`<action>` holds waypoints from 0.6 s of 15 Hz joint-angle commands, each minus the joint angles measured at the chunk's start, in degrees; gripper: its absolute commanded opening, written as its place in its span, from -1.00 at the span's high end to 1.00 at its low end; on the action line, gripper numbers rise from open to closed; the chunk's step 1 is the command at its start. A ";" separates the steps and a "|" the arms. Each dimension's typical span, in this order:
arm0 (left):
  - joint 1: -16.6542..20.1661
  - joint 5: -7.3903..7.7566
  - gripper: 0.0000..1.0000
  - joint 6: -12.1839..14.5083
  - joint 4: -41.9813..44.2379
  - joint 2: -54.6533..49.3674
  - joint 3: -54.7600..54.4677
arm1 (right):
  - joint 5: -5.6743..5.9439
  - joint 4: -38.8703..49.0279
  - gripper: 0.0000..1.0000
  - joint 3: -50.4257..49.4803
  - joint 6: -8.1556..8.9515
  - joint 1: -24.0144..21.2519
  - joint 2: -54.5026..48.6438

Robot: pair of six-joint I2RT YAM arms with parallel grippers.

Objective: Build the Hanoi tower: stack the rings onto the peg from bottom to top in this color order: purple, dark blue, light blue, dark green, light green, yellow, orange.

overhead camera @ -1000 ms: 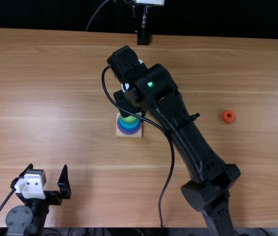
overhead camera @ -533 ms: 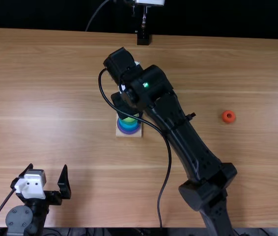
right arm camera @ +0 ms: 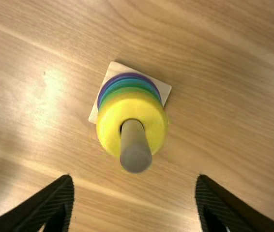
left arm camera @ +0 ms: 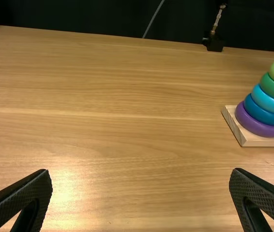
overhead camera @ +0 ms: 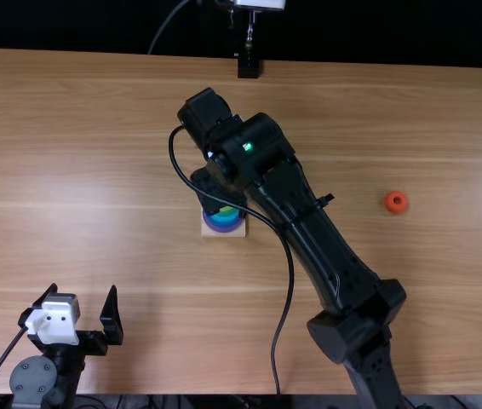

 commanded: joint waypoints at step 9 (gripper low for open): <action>-0.25 0.30 -1.00 0.43 -4.57 -0.67 -5.93 | 3.95 25.34 -1.00 -8.84 0.20 -7.22 -11.85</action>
